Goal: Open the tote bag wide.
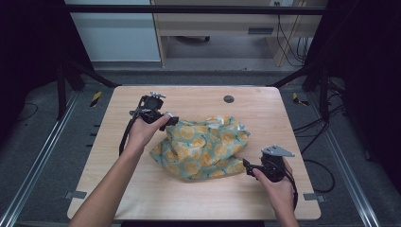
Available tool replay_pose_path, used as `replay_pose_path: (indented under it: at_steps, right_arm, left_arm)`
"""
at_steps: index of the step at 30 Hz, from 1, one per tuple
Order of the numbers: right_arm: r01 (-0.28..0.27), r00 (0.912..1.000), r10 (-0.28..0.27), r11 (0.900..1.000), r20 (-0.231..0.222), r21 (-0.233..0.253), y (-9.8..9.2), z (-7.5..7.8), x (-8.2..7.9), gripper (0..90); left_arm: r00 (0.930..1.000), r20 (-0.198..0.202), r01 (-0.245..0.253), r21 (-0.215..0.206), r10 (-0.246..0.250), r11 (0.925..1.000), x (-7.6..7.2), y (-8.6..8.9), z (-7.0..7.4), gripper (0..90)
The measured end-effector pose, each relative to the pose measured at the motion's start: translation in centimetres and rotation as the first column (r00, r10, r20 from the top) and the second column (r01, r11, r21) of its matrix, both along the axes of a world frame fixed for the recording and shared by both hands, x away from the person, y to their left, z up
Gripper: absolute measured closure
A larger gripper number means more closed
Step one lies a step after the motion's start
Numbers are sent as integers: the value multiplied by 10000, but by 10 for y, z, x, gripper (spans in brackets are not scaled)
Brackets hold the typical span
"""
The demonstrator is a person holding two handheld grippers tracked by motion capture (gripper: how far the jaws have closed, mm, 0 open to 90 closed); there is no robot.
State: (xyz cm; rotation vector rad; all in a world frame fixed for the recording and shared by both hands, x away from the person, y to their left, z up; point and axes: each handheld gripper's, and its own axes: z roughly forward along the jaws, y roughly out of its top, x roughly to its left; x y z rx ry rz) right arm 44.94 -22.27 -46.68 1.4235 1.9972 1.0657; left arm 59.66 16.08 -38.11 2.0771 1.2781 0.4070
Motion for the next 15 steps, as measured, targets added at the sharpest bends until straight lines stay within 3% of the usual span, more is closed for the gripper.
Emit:
replay_pose_path:
  at_steps: [4,8,11,15]
  right_arm:
    - [8,10000,-8,10000,26,-13,0,0,0,157]
    - [-1,10000,1,10000,55,-41,-1,0,0,157]
    - [6,10000,-6,10000,24,8,-1,1,0,157]
    - [44,10000,-44,10000,62,-37,-1,1,0,157]
  left_arm:
    - [9995,-261,181,-253,-187,9995,1,-2,-5,65]
    - [9972,-607,402,-417,-427,9983,0,-4,-10,180]
    - [9965,-644,498,-478,-528,9976,-3,-6,-12,345]
    - [9962,-542,645,-545,-674,9964,-7,-9,-13,629]
